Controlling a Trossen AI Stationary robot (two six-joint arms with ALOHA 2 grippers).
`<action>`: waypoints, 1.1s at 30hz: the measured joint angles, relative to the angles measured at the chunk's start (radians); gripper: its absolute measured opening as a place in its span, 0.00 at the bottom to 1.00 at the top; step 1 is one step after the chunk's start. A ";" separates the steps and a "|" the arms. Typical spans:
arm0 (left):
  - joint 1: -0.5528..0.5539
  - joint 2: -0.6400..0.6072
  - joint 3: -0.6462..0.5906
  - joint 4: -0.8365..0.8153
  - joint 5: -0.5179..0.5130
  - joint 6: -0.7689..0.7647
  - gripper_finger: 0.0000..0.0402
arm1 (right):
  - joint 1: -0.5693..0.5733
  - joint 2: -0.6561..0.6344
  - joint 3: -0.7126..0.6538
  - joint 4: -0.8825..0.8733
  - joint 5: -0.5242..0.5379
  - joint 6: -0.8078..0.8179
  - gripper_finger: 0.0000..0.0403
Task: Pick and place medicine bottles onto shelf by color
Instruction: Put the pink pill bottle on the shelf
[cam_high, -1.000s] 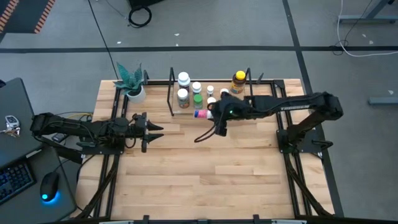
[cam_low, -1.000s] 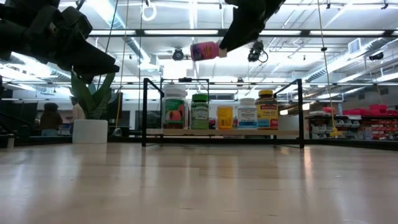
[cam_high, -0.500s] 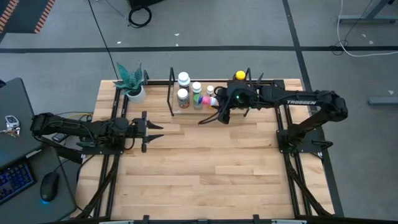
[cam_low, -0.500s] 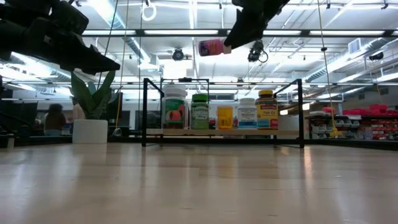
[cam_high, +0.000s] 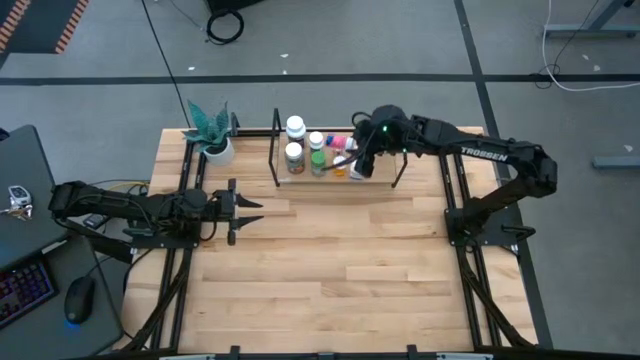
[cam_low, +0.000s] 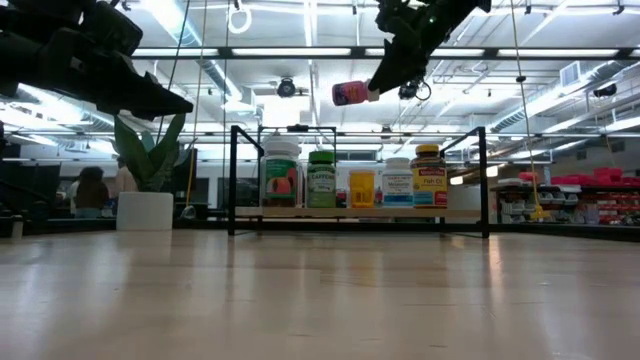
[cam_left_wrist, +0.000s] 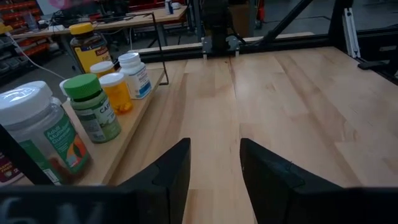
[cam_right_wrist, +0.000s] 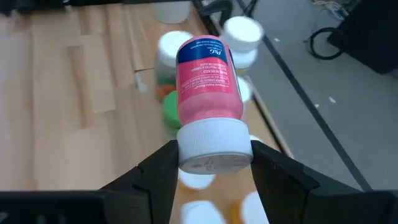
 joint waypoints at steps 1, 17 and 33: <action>0.000 0.000 0.000 0.000 0.000 0.000 0.37 | -0.014 0.001 0.010 -0.005 -0.006 -0.010 0.49; 0.000 0.000 0.000 0.000 0.000 0.000 0.36 | -0.154 0.189 0.305 -0.281 -0.088 -0.109 0.49; 0.000 0.000 0.000 0.000 0.000 0.000 0.36 | -0.168 0.269 0.527 -0.887 -0.063 0.051 0.49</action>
